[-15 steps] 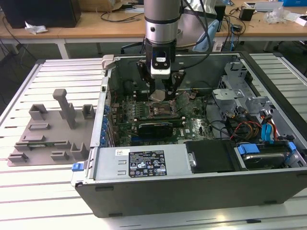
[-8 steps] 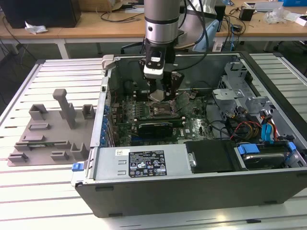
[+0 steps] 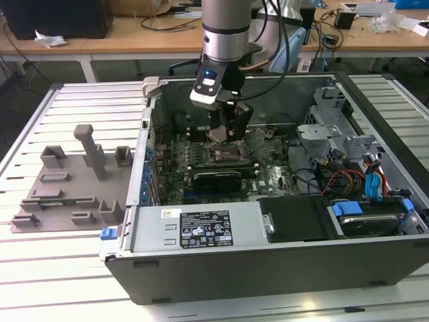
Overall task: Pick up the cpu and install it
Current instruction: 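Place the cpu into insertion slot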
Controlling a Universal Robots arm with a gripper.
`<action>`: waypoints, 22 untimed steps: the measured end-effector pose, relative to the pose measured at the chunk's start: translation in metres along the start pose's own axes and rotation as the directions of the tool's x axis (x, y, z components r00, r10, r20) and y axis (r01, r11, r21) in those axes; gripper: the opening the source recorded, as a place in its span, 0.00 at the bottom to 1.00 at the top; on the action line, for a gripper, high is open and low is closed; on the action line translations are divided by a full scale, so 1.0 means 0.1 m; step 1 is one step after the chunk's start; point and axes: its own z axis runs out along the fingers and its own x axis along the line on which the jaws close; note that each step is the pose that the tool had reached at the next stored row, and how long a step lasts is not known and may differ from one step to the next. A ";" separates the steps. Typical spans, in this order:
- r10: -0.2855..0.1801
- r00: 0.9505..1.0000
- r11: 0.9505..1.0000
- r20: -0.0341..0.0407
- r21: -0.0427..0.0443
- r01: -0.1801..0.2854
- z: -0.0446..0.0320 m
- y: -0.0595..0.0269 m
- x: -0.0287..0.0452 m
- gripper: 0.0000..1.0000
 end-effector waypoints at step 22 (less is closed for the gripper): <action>0.457 0.889 0.889 -0.001 0.012 -0.457 0.034 0.011 -0.005 0.55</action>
